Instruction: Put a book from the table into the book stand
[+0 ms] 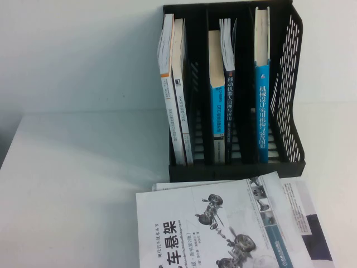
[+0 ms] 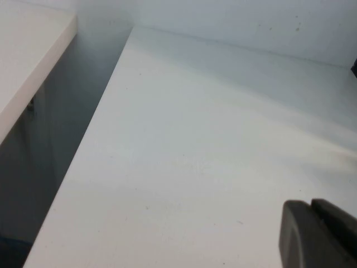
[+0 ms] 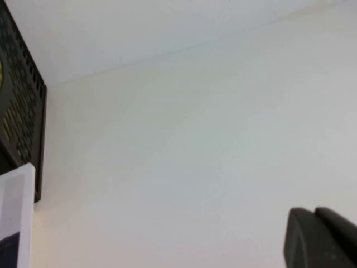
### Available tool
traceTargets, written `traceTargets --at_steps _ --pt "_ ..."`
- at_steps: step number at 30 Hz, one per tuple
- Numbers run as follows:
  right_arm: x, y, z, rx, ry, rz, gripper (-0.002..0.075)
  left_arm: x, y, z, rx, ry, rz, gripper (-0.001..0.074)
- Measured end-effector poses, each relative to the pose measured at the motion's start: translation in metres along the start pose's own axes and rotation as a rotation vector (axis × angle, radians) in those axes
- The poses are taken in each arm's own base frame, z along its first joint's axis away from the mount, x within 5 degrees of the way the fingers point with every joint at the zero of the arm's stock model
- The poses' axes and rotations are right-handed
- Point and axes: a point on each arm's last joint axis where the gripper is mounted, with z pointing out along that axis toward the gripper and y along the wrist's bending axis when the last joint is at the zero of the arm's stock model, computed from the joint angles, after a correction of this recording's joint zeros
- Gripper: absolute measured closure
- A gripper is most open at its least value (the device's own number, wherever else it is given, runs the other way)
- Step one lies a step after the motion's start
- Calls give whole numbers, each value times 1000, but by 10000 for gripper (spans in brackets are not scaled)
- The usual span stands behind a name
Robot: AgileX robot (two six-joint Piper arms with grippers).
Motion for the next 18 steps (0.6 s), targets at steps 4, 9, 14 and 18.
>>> traceTargets --at_steps 4,9,14,18 --pt "0 0 0 1 0 -2 729 0 0 0 0 0 0 739" --pt "0 0 0 2 -2 -6 729 0 0 0 0 0 0 739" --pt "0 0 0 3 -1 -6 729 0 0 0 0 0 -2 739" --pt "0 0 0 3 -1 -6 729 0 0 0 0 0 -2 739"
